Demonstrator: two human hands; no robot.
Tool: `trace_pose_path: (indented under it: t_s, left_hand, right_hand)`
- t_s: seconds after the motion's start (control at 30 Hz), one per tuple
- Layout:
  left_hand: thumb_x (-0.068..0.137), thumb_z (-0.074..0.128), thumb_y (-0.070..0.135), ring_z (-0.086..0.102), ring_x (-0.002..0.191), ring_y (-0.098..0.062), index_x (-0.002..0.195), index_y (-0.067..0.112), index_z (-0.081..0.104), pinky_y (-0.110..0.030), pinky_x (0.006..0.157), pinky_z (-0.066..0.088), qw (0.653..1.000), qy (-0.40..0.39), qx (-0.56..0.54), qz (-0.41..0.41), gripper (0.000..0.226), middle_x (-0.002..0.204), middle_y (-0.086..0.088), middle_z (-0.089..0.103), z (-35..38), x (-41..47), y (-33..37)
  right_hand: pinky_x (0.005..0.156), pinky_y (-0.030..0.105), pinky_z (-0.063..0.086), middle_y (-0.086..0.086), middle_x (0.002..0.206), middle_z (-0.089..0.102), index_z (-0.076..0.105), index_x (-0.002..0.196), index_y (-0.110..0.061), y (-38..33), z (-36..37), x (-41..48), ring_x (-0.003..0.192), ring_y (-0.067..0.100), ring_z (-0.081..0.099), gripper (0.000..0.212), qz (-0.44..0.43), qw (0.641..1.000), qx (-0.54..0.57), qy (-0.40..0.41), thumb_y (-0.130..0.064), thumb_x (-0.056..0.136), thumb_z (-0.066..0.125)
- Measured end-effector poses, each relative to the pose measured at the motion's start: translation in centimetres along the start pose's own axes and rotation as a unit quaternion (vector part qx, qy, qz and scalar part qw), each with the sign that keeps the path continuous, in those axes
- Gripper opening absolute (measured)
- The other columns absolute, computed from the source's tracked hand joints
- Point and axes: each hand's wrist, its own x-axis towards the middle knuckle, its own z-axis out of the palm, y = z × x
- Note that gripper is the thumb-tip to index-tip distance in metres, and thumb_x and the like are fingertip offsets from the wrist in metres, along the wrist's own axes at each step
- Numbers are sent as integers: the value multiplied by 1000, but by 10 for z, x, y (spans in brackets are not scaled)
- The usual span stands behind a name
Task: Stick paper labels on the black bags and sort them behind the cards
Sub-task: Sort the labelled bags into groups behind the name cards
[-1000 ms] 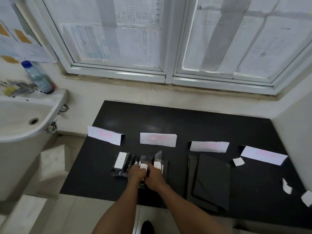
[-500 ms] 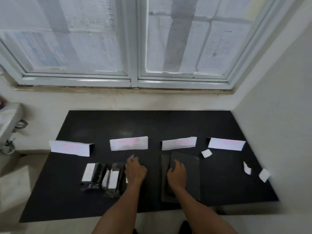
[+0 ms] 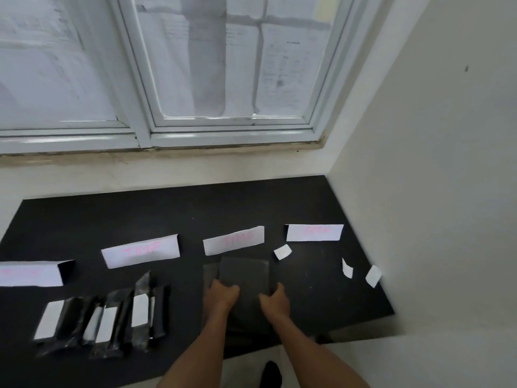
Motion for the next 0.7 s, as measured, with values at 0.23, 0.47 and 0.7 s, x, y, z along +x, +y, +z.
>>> trace_pose_path:
  t_s: [0.23,0.47,0.7]
  left_hand:
    - [58,70,52,58,107,-35,122,4,61,-44,98,48,990,-9,-121,-67,81,124,-17,60,17,20,3]
    - [71,77,30,58,105,-36,120,-5,59,-38,93,49,967,7,-230,-105,63,121,-20,61,31,-3,14]
    - [89,61,44,54,120,-35,128,1,55,-39,103,42,966,57,-251,-23,59,131,-17,58,46,-17,20]
  right_hand:
    - [87,43,54,14,103,67,65,83,-14,24,-17,23,96,32,63,20,59,996,41,-59,-34,79,64]
    - [107,39,37,18,135,51,51,128,0,21,-33,31,122,33,49,41,58,985,155,-51,-27,98,44]
    - [106,38,40,6,126,58,60,123,-8,-7,-40,52,119,28,54,53,48,975,186,-111,-49,98,36]
